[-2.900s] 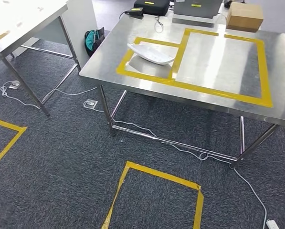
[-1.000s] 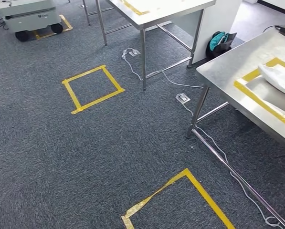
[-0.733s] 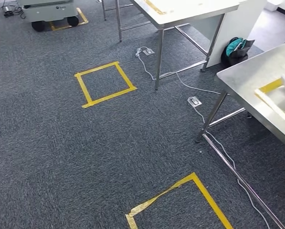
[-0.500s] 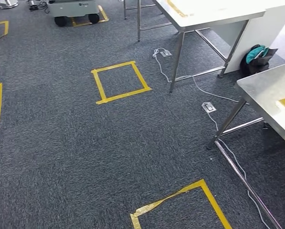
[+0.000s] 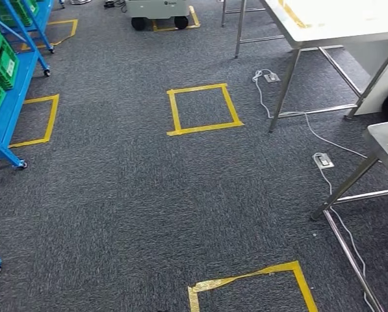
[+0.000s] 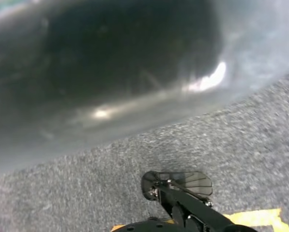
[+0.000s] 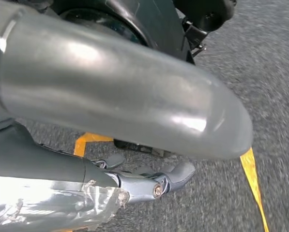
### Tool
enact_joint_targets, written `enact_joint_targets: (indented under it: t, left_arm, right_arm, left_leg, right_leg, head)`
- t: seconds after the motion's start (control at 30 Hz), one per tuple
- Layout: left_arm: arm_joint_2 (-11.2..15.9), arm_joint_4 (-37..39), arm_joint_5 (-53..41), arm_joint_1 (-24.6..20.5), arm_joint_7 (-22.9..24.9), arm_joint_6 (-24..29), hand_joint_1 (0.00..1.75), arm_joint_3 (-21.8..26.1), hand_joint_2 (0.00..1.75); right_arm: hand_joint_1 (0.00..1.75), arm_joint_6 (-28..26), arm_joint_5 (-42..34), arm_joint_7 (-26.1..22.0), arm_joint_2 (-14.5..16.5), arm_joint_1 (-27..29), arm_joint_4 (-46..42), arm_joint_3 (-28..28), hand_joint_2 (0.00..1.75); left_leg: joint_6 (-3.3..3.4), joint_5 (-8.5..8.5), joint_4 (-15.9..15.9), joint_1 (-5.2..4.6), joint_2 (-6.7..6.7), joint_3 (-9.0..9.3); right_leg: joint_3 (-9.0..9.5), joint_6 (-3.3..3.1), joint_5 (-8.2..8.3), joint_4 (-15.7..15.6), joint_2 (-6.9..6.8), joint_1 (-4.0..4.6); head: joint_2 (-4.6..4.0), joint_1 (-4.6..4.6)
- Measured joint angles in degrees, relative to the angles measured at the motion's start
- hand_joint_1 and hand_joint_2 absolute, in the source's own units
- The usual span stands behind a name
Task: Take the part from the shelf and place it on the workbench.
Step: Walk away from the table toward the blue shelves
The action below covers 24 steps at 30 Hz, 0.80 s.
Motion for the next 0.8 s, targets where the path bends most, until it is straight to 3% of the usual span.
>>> enact_joint_targets:
  t: [0.07,0.13,0.17,0.23,0.3,0.37,0.43,0.47,0.5,0.53,0.6,0.67,0.7,0.73,0.77,0.8]
  left_arm:
    - [0.0,0.0,0.9,0.2,0.5,0.4,0.00,-0.5,0.00]
    - [0.0,-0.1,3.2,0.2,1.2,0.7,0.00,-1.0,0.00]
    - [-0.1,-0.1,5.3,0.2,1.7,0.9,0.00,-1.1,0.00]
    - [-0.1,-0.4,10.3,0.5,2.7,1.4,0.00,-1.4,0.00]
    - [-0.2,-0.8,14.6,0.9,3.5,1.7,0.00,-1.6,0.00]
    - [-0.2,-1.1,16.7,1.0,3.8,1.6,0.00,-1.9,0.00]
    - [-0.3,-1.3,17.0,1.0,3.9,1.4,0.00,-2.1,0.00]
    - [-0.3,-1.3,16.8,1.0,3.9,1.3,0.00,-2.2,0.00]
    - [-0.3,-1.3,16.4,1.1,3.9,1.2,0.00,-2.2,0.00]
    - [-0.3,-1.3,16.1,1.1,3.9,1.1,0.00,-2.2,0.00]
    - [-0.3,-1.4,15.7,1.1,3.9,0.8,0.00,-2.3,0.00]
    - [-0.3,-1.5,15.5,1.1,3.9,0.5,0.00,-2.3,0.00]
    - [-0.3,-1.5,15.4,1.1,3.9,0.4,0.00,-2.4,0.00]
    - [-0.3,-1.6,15.4,1.2,3.9,0.3,0.00,-2.4,0.00]
    - [-0.3,-1.6,15.4,1.3,3.9,0.2,0.00,-2.4,0.00]
    - [-0.3,-1.6,15.3,1.4,3.9,0.2,0.00,-2.4,0.00]
  right_arm:
    - [0.00,0.0,0.0,0.0,0.0,-0.1,0.0,0.0,0.00]
    - [0.00,0.0,0.0,-0.1,-0.1,-0.2,0.0,0.0,0.00]
    - [0.00,0.0,0.0,-0.1,-0.2,-0.2,0.0,0.0,0.00]
    - [0.00,-0.1,0.0,-0.2,-0.2,-0.3,0.0,0.0,0.00]
    - [0.00,-0.1,0.1,-0.3,-0.2,-0.5,0.0,0.0,0.00]
    - [0.00,0.0,0.2,-0.4,-0.1,-0.4,0.1,0.0,0.00]
    - [0.00,0.0,0.3,-0.5,-0.1,-0.2,0.1,0.0,0.00]
    - [0.00,-0.1,0.4,-0.5,-0.1,-0.1,0.1,0.0,0.00]
    - [0.00,-0.1,0.5,-0.6,-0.1,-0.1,0.1,0.0,0.00]
    - [0.00,-0.1,0.5,-0.7,-0.2,-0.2,0.2,0.0,0.00]
    - [0.00,-0.1,0.7,-1.0,-0.2,-0.3,0.2,0.0,0.00]
    - [0.00,-0.1,0.8,-1.2,-0.2,-0.3,0.2,0.0,0.00]
    - [0.00,0.0,0.9,-1.3,-0.2,-0.4,0.2,0.0,0.00]
    - [0.00,0.0,1.0,-1.3,-0.2,-0.4,0.2,0.0,0.00]
    - [0.00,0.0,1.0,-1.4,-0.2,-0.4,0.2,0.0,0.00]
    - [0.00,0.0,1.0,-1.4,-0.2,-0.4,0.2,0.0,0.00]
  left_leg:
    - [-0.21,3.38,-7.1,0.20,1.74,4.27]
    - [0.09,5.08,-13.2,0.20,3.76,7.72]
    - [0.42,5.16,-14.3,0.09,4.19,8.29]
    - [1.30,5.22,-14.6,-0.12,3.07,8.10]
    - [2.07,5.51,-14.7,-0.06,1.98,7.95]
    - [2.68,5.74,-14.8,-0.04,0.83,7.75]
    - [2.98,5.81,-14.8,-0.23,-0.59,7.57]
    - [3.02,5.84,-14.8,-0.30,-1.35,7.56]
    - [3.01,5.86,-14.7,-0.33,-2.11,7.61]
    - [2.97,5.89,-14.7,-0.32,-2.91,7.69]
    - [2.65,5.97,-14.6,-0.35,-4.44,7.68]
    - [1.97,6.19,-14.5,-0.31,-5.79,7.27]
    - [1.51,6.40,-14.5,-0.22,-6.48,6.98]
    - [1.05,6.68,-14.7,-0.03,-7.20,6.71]
    - [0.71,6.66,-14.6,0.03,-7.02,6.41]
    - [0.45,6.08,-13.8,0.00,-5.99,5.90]
  right_leg:
    - [0.29,0.33,-0.26,0.1,-1.38,-0.04]
    - [0.61,0.96,-0.68,0.4,-2.48,0.22]
    - [0.81,1.28,-0.82,0.4,-2.97,0.34]
    - [1.25,1.86,-0.92,0.2,-3.80,0.24]
    - [0.91,2.44,-2.26,1.7,-2.02,-0.04]
    - [-2.06,2.70,-5.89,8.0,1.25,-0.15]
    - [-5.89,2.57,-8.95,16.0,2.60,-0.11]
    - [-6.94,2.45,-9.00,17.7,2.78,-0.08]
    - [-6.87,2.31,-7.85,17.1,2.90,-0.07]
    - [-5.73,2.17,-5.79,14.2,3.25,-0.10]
    - [-2.19,1.98,-1.81,6.0,6.04,-0.38]
    - [-0.37,1.90,-0.64,1.5,8.53,-0.56]
    - [-0.19,1.75,-0.79,1.2,8.65,-0.48]
    - [-0.11,1.46,-0.66,1.1,7.92,-0.38]
    - [0.06,1.06,-0.43,0.9,7.11,-0.34]
    - [0.20,0.63,-0.17,0.7,6.27,-0.34]
  head:
    - [0.00,-0.03]
    - [0.00,0.10]
    - [0.00,0.26]
    - [0.00,0.54]
    - [0.00,0.60]
    - [0.00,0.70]
    - [0.00,0.72]
    - [0.00,0.71]
    - [0.00,0.71]
    - [0.00,0.71]
    - [0.00,0.75]
    - [0.00,0.74]
    - [0.00,0.73]
    - [0.00,0.71]
    - [0.00,0.71]
    - [0.00,0.58]
